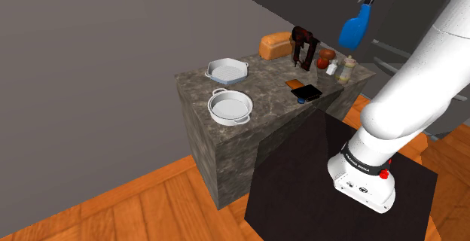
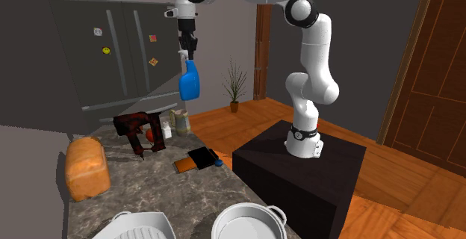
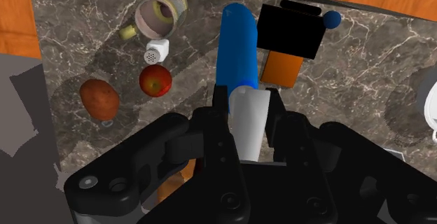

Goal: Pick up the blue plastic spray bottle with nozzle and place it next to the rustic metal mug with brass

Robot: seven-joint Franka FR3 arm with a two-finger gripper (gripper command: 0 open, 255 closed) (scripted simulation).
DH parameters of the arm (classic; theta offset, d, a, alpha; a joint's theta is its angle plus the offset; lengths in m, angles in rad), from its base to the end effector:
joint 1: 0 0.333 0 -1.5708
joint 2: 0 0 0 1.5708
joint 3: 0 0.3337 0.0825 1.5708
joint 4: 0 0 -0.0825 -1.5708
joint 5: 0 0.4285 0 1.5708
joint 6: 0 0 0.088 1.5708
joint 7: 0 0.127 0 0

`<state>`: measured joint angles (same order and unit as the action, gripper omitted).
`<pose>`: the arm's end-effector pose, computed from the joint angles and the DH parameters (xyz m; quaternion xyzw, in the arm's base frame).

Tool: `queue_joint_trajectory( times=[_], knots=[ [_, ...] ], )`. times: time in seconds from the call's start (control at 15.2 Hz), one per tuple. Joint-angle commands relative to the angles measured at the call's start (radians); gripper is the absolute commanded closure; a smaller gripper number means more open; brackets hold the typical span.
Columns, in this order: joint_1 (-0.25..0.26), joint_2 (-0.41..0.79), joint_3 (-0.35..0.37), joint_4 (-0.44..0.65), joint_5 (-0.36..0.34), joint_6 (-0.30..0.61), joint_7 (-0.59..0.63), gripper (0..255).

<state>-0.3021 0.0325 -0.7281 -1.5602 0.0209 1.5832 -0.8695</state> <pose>0.3205 -0.5167 0.6140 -0.9968 0.0803 0.0007 0.0003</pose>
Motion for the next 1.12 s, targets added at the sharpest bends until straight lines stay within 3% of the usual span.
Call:
queue_joint_trajectory(
  times=[0.0,1.06],
  knots=[
    [0.003,-0.009,0.002,-0.04,-0.006,0.034,0.004,255],
    [0.008,-0.029,0.006,-0.274,-0.019,0.253,0.014,255]
  ],
)
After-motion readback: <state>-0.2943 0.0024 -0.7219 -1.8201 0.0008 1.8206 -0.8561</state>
